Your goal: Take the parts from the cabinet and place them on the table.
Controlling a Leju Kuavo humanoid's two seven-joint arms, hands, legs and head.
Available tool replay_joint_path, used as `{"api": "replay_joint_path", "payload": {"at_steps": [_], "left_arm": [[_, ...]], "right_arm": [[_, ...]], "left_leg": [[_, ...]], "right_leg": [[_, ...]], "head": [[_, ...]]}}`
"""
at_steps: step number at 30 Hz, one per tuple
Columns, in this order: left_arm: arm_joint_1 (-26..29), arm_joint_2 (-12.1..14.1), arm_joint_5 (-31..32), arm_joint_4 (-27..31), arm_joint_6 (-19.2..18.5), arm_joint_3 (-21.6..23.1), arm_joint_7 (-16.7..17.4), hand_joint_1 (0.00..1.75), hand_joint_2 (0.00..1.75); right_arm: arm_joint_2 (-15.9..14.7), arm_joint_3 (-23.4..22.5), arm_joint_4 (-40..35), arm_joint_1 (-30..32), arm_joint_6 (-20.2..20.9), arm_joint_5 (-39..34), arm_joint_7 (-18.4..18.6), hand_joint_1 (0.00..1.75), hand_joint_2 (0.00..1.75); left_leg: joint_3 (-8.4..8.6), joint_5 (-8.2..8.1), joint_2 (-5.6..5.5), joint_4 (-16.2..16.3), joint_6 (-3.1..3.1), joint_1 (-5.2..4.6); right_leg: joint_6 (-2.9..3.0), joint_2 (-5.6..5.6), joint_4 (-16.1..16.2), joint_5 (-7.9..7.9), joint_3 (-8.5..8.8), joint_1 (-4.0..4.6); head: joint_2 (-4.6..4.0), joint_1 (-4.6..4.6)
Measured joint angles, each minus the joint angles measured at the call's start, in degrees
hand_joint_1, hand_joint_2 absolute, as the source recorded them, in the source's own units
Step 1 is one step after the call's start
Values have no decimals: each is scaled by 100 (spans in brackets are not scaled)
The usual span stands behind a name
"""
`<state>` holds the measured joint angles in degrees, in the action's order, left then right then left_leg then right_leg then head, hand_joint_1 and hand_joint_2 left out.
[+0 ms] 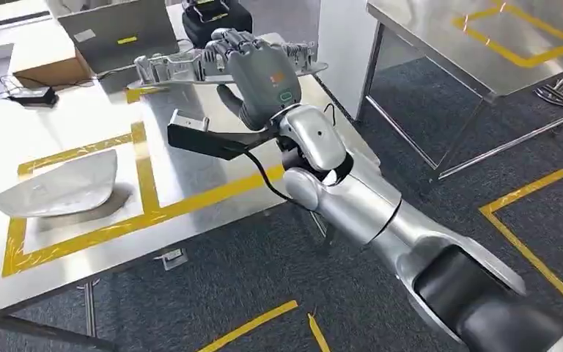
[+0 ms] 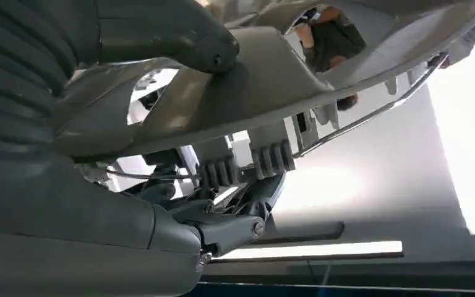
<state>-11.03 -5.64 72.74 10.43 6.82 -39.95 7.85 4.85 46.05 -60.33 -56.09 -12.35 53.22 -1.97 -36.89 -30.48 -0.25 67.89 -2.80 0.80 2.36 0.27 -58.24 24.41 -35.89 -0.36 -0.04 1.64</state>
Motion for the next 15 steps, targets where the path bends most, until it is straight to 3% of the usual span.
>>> {"api": "replay_joint_path", "payload": {"at_steps": [2, 3, 4, 5, 7, 9, 10, 11, 12, 15], "left_arm": [[13, 0, 2, -2, 0, 0, -11, 0, 175], [23, 2, 2, -4, -7, 0, -15, 0, 175], [30, 2, 2, -4, -9, -2, -26, 0, 175], [27, 2, 2, -4, -11, -4, -35, 0, 175], [29, 17, 2, -4, -13, -4, -48, 0, 175], [6, 24, 2, -4, -24, -7, -55, 0, 175], [12, 24, -2, -4, -24, -9, -68, 0, 175], [27, 20, -9, -7, -24, -13, -74, 0, 175], [27, 17, -13, -7, -24, -20, -94, 0, 175], [14, 24, -20, -2, -22, -39, -122, 0, 175]], "right_arm": [[-2, -4, 0, 25, 0, 42, -2, 175, 175], [-2, -4, 0, 32, 0, 52, -2, 175, 175], [-2, -7, 0, 34, 0, 63, -4, 175, 175], [-2, -7, 0, 36, 2, 72, -4, 175, 175], [-2, -9, 0, 48, 4, 74, -2, 175, 175], [-4, -13, 0, 37, 0, 92, -20, 175, 175], [-4, -18, 0, 50, 0, 107, -11, 175, 175], [-11, -26, 0, 57, -4, 129, -18, 175, 175], [-11, -31, 0, 57, -2, 142, -17, 175, 175], [-11, -37, 0, 100, 2, 190, -18, 175, 175]], "left_leg": [[-498, -329, -1, 736, -10, -2], [-618, -300, 0, 820, 1, -1], [-605, -101, -1, 642, 3, -3], [-483, 193, 0, 253, 25, -5], [-77, 883, 5, -818, 106, -23], [-41, 630, 9, -1006, 164, -84], [-18, 766, 5, -993, 190, -85], [-9, 797, -5, -995, 143, -48], [-15, 794, -14, -986, 142, -65], [-19, 761, -26, -985, 190, -81]], "right_leg": [[19, 7, -3, 57, 47, 23], [22, 18, -8, 87, 75, 29], [17, 32, -15, 122, 116, 36], [8, 40, -22, 162, 167, 44], [-15, 42, -20, 257, 279, 48], [-77, 55, -38, 277, 254, 54], [-113, 52, -37, 309, 257, 58], [-81, 51, -74, 319, 261, 82], [-58, 53, -63, 304, 259, 81], [-71, 36, -10, 315, 286, 69]], "head": [[0, 4], [0, 0], [0, 4], [0, 2], [0, 2], [0, 7], [0, -7], [0, -9], [0, -4], [0, -9]]}}
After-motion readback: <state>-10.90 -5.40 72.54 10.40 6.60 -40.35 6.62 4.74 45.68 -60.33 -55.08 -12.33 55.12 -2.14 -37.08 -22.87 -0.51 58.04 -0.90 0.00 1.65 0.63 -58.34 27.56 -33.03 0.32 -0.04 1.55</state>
